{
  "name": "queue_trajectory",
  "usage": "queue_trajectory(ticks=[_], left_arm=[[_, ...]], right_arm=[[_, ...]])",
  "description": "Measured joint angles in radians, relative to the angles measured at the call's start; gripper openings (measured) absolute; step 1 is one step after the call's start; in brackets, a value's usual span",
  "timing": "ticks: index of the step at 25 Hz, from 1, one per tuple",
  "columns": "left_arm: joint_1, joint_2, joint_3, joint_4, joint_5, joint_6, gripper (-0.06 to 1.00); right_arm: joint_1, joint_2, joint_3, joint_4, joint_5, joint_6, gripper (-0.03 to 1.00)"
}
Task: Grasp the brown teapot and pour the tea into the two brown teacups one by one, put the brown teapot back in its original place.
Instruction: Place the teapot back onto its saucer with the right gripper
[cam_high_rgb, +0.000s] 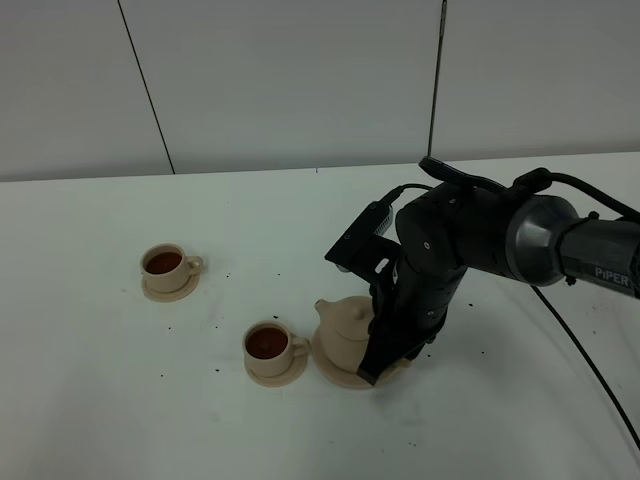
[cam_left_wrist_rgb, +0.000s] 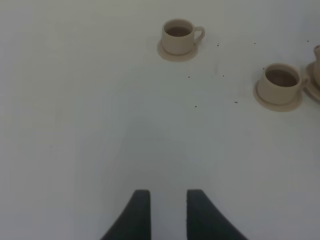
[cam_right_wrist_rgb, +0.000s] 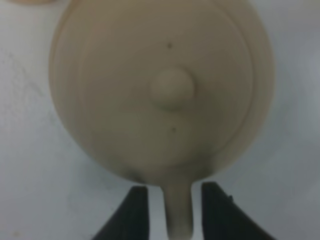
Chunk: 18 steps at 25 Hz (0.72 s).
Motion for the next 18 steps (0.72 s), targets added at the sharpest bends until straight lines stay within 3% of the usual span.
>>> queue_trajectory(ticks=[6,18], left_arm=[[0.000,0.000,0.000,0.000,0.000,0.000,0.24],[0.000,0.000,0.000,0.000,0.000,0.000,0.24]], right_arm=[[0.000,0.000,0.000,0.000,-0.001,0.004,0.40],[0.000,-0.008,0.000,-0.018,0.025,0.051,0.42]])
